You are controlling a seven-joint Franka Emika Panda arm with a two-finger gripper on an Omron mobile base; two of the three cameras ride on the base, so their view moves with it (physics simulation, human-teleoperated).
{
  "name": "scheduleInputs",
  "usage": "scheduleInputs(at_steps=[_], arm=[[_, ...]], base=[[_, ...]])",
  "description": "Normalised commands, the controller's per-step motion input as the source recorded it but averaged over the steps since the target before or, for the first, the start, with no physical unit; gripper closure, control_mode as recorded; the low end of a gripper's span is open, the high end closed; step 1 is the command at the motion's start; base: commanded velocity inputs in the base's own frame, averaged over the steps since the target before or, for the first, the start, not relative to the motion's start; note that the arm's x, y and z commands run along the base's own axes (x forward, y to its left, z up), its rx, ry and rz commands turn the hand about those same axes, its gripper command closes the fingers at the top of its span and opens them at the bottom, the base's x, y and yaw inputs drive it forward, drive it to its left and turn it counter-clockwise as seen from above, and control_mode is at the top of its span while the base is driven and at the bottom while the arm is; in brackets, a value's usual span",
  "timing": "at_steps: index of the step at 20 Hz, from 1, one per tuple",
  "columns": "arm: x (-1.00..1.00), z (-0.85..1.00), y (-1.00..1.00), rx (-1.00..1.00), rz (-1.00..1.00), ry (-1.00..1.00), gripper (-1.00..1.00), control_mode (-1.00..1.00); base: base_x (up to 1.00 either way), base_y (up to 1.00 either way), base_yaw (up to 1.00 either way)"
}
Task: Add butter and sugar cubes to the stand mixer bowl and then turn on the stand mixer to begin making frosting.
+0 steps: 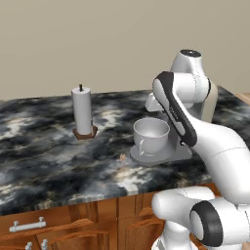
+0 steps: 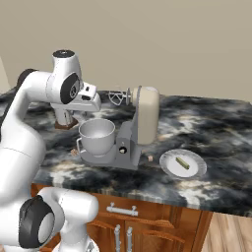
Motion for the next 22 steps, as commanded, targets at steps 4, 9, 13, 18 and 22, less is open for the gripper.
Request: scheduleInputs(at_steps=[4, 9, 13, 18, 22], arm=[[-0.18, -0.02, 0.07, -0.01, 0.02, 0.00, -1.00, -1.00], [-0.34, -0.08, 0.29, -0.07, 0.06, 0.00, -1.00, -1.00], [-0.33, -0.09, 0.50, -0.03, 0.00, 0.00, -1.00, -1.00], [-0.25, -0.07, 0.66, -0.06, -0.01, 0.02, -1.00, -1.00], [-0.12, -0.10, 0.71, -0.07, -0.06, 0.04, -1.00, -1.00]], base=[[0.00, 0.00, 0.00], [0.00, 0.00, 0.00], [0.00, 0.00, 0.00], [0.00, 0.00, 0.00], [0.00, 0.00, 0.00]])
